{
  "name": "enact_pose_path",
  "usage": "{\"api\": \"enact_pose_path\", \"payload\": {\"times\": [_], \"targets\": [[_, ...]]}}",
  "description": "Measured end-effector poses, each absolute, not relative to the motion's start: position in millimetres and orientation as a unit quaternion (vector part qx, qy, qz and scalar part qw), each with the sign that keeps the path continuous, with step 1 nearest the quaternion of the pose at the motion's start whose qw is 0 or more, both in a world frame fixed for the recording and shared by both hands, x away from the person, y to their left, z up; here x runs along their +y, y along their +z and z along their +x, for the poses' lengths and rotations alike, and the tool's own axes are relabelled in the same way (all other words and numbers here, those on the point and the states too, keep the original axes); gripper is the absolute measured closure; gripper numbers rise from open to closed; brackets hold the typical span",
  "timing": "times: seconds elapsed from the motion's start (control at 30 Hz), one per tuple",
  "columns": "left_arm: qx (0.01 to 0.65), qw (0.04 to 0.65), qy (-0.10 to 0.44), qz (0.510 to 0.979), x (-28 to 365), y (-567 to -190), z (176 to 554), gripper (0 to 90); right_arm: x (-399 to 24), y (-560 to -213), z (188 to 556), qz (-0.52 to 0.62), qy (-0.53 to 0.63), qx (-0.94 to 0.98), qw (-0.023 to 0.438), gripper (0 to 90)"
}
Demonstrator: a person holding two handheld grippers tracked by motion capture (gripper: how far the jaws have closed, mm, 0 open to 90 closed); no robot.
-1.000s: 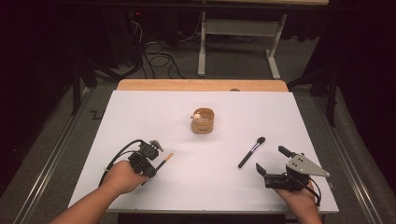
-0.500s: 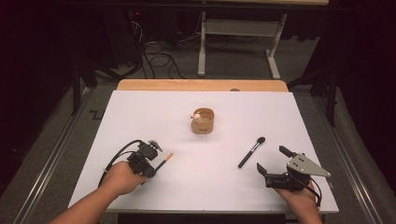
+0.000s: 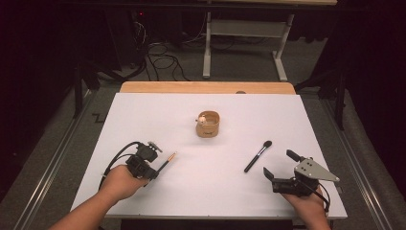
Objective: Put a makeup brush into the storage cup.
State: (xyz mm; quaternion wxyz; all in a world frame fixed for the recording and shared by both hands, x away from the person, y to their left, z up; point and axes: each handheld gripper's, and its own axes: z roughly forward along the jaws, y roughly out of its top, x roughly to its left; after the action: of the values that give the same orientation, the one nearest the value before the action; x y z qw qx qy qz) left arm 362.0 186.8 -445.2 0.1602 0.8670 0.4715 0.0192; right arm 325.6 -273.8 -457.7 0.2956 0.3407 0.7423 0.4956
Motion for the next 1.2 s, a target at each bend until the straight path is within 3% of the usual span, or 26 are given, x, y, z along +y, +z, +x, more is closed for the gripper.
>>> {"api": "enact_pose_path", "payload": {"times": [1.2], "targets": [[0.464,0.362,0.106,0.802,211.9,-454.8,335.4,84.3,-272.3,-461.5,327.4,0.341,0.498,0.743,0.289,0.4]]}}
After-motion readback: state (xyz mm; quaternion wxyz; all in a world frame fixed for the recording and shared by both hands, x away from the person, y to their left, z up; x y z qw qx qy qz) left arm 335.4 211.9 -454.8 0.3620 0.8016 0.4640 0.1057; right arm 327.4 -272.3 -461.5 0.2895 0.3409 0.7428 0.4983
